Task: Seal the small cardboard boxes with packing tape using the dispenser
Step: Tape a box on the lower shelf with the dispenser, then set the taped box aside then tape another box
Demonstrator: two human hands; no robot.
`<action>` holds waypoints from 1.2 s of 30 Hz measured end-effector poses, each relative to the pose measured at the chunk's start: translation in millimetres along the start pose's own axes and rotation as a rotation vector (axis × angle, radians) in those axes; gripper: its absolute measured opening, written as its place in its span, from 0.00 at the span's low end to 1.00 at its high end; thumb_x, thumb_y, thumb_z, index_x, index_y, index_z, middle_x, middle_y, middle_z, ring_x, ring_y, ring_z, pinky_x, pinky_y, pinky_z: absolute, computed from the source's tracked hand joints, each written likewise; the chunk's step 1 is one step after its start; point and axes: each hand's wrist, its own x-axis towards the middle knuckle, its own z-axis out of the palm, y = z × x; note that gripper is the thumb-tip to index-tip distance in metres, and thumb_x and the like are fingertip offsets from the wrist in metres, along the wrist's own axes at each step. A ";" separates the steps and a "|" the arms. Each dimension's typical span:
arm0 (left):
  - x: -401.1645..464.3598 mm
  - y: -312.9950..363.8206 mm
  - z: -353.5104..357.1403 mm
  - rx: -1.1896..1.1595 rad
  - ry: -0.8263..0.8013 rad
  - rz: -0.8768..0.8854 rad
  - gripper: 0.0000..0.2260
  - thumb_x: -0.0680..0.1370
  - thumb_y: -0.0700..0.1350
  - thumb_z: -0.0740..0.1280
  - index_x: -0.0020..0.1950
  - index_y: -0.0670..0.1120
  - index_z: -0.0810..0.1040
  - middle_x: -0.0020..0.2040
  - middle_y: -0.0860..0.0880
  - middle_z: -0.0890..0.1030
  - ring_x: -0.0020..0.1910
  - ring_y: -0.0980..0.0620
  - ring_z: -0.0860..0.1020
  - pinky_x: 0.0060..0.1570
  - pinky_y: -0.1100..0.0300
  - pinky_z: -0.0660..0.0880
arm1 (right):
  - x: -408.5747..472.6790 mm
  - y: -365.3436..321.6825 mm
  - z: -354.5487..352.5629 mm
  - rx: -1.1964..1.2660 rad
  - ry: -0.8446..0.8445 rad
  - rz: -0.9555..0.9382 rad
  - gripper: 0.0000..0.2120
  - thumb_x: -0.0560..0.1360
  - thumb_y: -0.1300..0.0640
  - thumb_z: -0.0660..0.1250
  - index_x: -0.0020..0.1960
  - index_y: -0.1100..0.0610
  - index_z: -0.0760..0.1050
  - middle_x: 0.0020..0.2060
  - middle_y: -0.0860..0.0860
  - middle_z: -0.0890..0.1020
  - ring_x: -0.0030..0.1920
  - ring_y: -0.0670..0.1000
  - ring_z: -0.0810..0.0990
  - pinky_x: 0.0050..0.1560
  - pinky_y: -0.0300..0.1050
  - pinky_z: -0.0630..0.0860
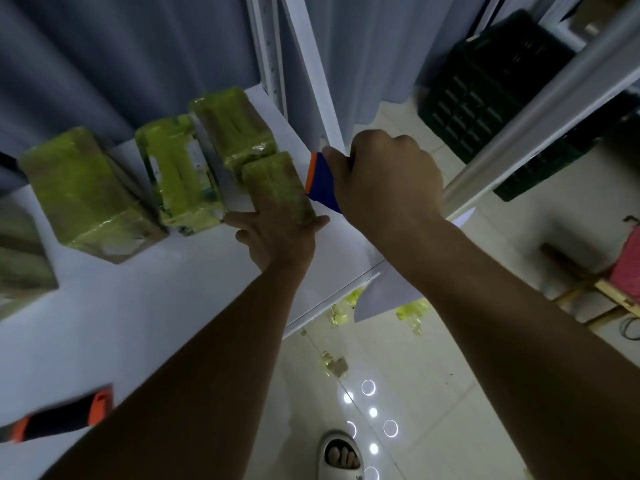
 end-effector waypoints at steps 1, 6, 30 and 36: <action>-1.3 1.0 -1.7 0.020 -0.019 -0.027 0.53 0.65 0.64 0.78 0.79 0.44 0.55 0.75 0.29 0.53 0.69 0.29 0.65 0.65 0.38 0.71 | 0.7 0.4 0.2 -0.005 0.000 0.000 0.22 0.82 0.39 0.57 0.60 0.55 0.78 0.45 0.52 0.80 0.46 0.57 0.81 0.44 0.50 0.76; -3.1 2.4 -19.0 0.078 -0.144 0.008 0.55 0.62 0.65 0.80 0.70 0.50 0.44 0.74 0.34 0.60 0.69 0.33 0.68 0.64 0.40 0.75 | 2.8 -4.2 -8.4 0.002 -0.014 0.018 0.22 0.82 0.39 0.56 0.58 0.55 0.78 0.46 0.54 0.81 0.45 0.56 0.80 0.44 0.51 0.76; 6.4 -119.2 -268.4 0.595 -0.203 0.209 0.20 0.76 0.57 0.66 0.66 0.50 0.75 0.59 0.48 0.79 0.58 0.44 0.78 0.47 0.54 0.70 | -90.5 -192.3 5.9 0.020 -0.059 -0.370 0.22 0.81 0.39 0.58 0.43 0.55 0.75 0.37 0.54 0.79 0.38 0.58 0.79 0.42 0.50 0.78; -2.5 -188.3 -337.3 0.544 -0.127 0.115 0.19 0.77 0.55 0.67 0.66 0.50 0.74 0.55 0.49 0.78 0.53 0.45 0.77 0.45 0.55 0.70 | -130.7 -261.7 22.6 0.035 -0.073 -0.476 0.22 0.82 0.39 0.56 0.42 0.54 0.74 0.34 0.52 0.76 0.35 0.54 0.76 0.35 0.45 0.71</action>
